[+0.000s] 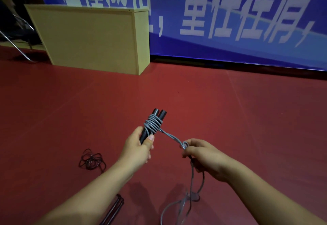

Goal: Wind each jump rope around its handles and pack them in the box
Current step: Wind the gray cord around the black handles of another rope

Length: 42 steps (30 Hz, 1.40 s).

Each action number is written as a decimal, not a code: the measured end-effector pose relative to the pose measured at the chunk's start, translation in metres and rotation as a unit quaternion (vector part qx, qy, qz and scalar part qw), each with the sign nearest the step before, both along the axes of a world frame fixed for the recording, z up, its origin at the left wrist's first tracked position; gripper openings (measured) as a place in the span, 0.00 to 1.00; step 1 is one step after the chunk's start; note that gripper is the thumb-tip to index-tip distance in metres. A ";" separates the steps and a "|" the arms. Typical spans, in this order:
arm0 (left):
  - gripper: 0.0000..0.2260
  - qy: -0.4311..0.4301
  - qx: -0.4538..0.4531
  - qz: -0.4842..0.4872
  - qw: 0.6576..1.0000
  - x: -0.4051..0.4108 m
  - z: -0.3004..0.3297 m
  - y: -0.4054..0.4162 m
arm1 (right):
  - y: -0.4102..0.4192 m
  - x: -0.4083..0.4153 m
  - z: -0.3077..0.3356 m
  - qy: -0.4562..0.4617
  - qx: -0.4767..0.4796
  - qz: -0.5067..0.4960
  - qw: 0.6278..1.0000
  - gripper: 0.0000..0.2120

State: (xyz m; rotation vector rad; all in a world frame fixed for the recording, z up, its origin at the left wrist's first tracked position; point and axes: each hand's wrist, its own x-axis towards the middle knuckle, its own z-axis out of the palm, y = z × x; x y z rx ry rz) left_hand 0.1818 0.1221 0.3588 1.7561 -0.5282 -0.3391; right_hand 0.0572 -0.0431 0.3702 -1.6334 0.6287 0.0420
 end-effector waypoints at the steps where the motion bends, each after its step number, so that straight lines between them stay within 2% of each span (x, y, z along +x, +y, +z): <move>1: 0.06 -0.003 0.004 -0.002 1.000 0.000 -0.001 0.001 | 0.000 0.000 0.000 0.010 -0.006 0.011 1.000 0.07; 7: 0.05 0.006 0.005 0.011 1.000 0.004 -0.004 0.003 | 0.003 -0.001 -0.002 0.008 -0.068 0.041 0.997 0.11; 9: 0.05 0.009 0.003 0.014 1.000 0.006 -0.004 0.003 | 0.001 0.002 -0.002 -0.001 -0.081 0.020 0.997 0.12; 13: 0.04 0.016 -0.003 0.018 1.000 0.007 -0.004 0.003 | -0.003 0.003 -0.004 -0.019 -0.114 -0.032 0.993 0.05; 19: 0.05 0.033 -0.012 0.034 0.999 0.012 -0.005 0.002 | -0.013 0.005 -0.014 -0.066 -0.140 -0.119 0.981 0.08; 22: 0.06 0.060 -0.026 0.051 0.997 0.016 -0.006 0.003 | -0.017 0.002 -0.015 -0.069 -0.152 -0.101 0.981 0.07; 27: 0.03 0.087 -0.035 0.058 0.994 0.017 -0.006 0.002 | -0.021 -0.001 -0.015 -0.088 -0.258 -0.054 0.961 0.10; 33: 0.02 0.123 -0.055 0.061 0.989 0.017 -0.001 0.004 | -0.019 -0.002 -0.013 -0.082 -0.225 -0.054 0.969 0.11; 37: 0.05 0.145 -0.065 0.064 0.985 0.017 0.001 0.005 | -0.020 -0.001 -0.011 -0.054 -0.253 -0.050 0.965 0.11; 42: 0.06 0.173 -0.076 0.065 0.980 0.019 0.001 0.007 | -0.017 -0.001 -0.008 -0.054 -0.191 -0.047 0.979 0.09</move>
